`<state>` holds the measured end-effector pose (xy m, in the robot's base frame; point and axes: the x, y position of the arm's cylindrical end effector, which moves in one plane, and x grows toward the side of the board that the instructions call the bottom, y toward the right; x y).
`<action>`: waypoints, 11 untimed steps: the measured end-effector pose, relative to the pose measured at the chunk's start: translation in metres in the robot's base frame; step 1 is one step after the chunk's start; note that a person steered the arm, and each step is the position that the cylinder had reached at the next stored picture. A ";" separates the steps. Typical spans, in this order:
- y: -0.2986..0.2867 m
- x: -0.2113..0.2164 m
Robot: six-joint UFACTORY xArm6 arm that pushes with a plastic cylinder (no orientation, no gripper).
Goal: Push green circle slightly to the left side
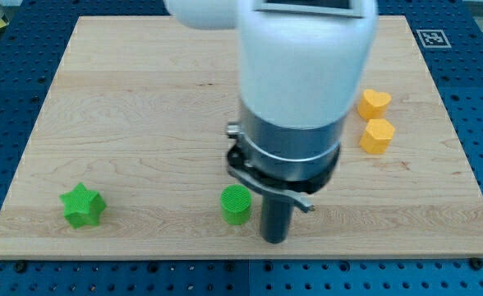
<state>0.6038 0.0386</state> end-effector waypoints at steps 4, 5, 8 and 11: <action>-0.023 -0.029; -0.038 -0.037; -0.055 -0.022; -0.063 -0.033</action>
